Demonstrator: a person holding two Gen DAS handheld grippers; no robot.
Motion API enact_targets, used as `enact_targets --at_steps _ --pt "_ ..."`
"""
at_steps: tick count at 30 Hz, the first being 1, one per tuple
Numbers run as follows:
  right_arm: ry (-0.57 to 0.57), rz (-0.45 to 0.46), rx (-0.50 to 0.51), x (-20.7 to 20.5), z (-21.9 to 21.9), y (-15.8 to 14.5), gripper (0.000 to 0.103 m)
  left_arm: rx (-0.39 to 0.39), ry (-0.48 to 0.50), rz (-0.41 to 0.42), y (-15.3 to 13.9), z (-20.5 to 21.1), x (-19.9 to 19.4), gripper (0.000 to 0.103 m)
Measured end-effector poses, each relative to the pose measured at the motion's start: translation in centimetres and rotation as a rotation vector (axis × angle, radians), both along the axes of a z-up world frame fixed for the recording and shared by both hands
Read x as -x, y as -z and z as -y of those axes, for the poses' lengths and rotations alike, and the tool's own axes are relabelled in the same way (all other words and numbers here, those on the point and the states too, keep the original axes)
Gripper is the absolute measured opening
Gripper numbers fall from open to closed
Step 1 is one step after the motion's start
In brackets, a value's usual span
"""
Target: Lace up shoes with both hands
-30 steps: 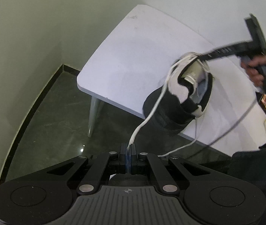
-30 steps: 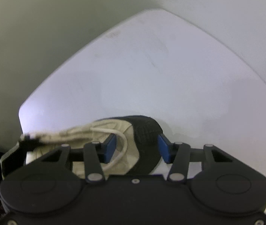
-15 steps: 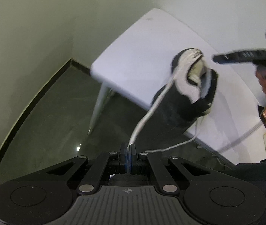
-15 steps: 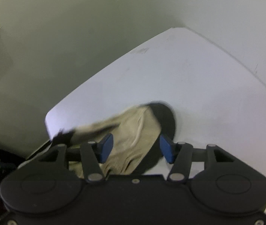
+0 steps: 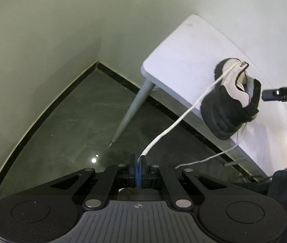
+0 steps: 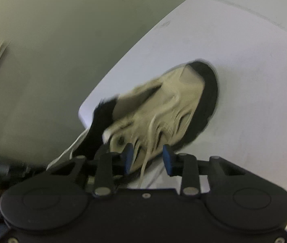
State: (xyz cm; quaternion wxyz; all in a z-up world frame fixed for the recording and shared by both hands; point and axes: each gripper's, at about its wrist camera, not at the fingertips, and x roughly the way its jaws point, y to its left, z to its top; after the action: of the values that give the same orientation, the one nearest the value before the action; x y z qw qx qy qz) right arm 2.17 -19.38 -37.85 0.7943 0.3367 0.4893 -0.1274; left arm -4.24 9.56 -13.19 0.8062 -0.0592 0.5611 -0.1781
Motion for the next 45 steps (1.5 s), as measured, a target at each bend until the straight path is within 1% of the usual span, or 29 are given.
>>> enact_targets --at_steps 1,3,4,5,7,10,12,14,16,19,20,21,24,29,31,32,33,34,36,38,39,40,42,44,45 --pt "-0.025 0.000 -0.006 0.1 -0.7 0.2 0.038 0.011 0.005 -0.001 0.4 0.0 -0.1 0.000" --pt "-0.054 0.002 -0.009 0.0 -1.7 0.7 0.037 0.040 0.012 -0.005 1.2 -0.1 -0.3 0.000" --pt "-0.054 -0.002 -0.014 -0.2 -2.0 0.9 0.037 0.069 0.029 -0.008 1.9 -0.1 -0.4 0.000" --pt "-0.047 -0.015 -0.025 -0.4 -2.1 1.1 0.037 0.079 0.039 -0.010 2.6 -0.1 -0.5 0.001" --pt "-0.053 -0.041 -0.029 -0.7 -2.3 1.1 0.037 0.077 0.026 -0.005 3.4 -0.4 -0.5 0.002" --pt "-0.075 -0.070 -0.001 -1.1 -2.5 0.8 0.037 0.117 -0.007 0.026 3.4 -1.2 -0.6 0.002" --pt "-0.089 -0.083 0.004 -1.4 -2.6 0.8 0.037 0.128 -0.025 0.044 3.2 -1.9 -0.7 0.004" --pt "-0.094 -0.095 -0.007 -1.9 -2.7 1.4 0.037 0.146 -0.053 0.065 2.9 -2.6 -0.8 0.005" --pt "-0.098 -0.103 -0.023 -2.2 -2.8 2.1 0.032 0.161 -0.069 0.079 2.6 -3.1 -1.2 0.005" --pt "-0.113 -0.095 -0.051 -2.4 -3.0 2.6 0.019 0.173 -0.086 0.112 1.8 -3.6 -1.5 0.007" --pt "-0.120 -0.093 -0.059 -2.5 -3.2 2.8 0.008 0.176 -0.091 0.118 1.7 -3.8 -2.0 0.008" --pt "-0.123 -0.090 -0.064 -2.5 -3.3 2.9 0.000 0.180 -0.095 0.121 1.6 -3.9 -2.1 0.009" --pt "-0.140 -0.063 -0.056 -2.8 -4.1 2.6 0.000 0.200 -0.111 0.134 1.3 -4.2 -2.3 0.011" --pt "-0.202 -0.043 -0.048 -3.3 -5.3 2.2 0.000 0.212 -0.090 0.137 1.0 -3.7 -2.8 0.011" --pt "-0.184 -0.058 -0.019 -3.1 -5.2 1.8 0.000 0.217 -0.082 0.131 1.2 -3.4 -3.0 0.011" --pt "-0.172 -0.067 -0.002 -3.0 -5.1 1.6 0.004 0.219 -0.076 0.128 1.2 -3.3 -3.1 0.011" --pt "-0.159 -0.077 0.015 -2.8 -5.1 1.4 0.010 0.222 -0.069 0.126 1.2 -3.2 -3.3 0.011" --pt "-0.153 -0.081 0.027 -2.7 -5.0 1.2 0.013 0.223 -0.061 0.125 1.2 -3.1 -3.4 0.011" --pt "-0.152 -0.087 0.038 -2.3 -4.8 1.1 0.022 0.221 -0.046 0.123 1.2 -2.8 -3.7 0.011" --pt "-0.146 -0.091 0.041 -1.8 -4.8 1.0 0.029 0.226 -0.041 0.118 1.3 -2.6 -4.0 0.011" --pt "-0.144 -0.089 0.037 -1.7 -4.9 1.2 0.030 0.229 -0.037 0.116 1.4 -2.5 -4.2 0.011" --pt "-0.140 -0.087 0.029 -1.8 -4.8 1.4 0.030 0.229 -0.031 0.115 1.4 -2.3 -4.3 0.011" --pt "-0.140 -0.085 0.016 -1.8 -5.0 1.7 0.027 0.233 -0.015 0.115 1.2 -1.9 -4.5 0.011" --pt "-0.146 -0.074 0.008 -1.5 -5.2 1.8 0.026 0.237 0.002 0.116 1.1 -1.4 -4.6 0.011" --pt "-0.144 -0.073 0.008 -1.3 -5.2 1.8 0.009 0.238 0.006 0.116 1.1 -1.3 -4.6 0.011"
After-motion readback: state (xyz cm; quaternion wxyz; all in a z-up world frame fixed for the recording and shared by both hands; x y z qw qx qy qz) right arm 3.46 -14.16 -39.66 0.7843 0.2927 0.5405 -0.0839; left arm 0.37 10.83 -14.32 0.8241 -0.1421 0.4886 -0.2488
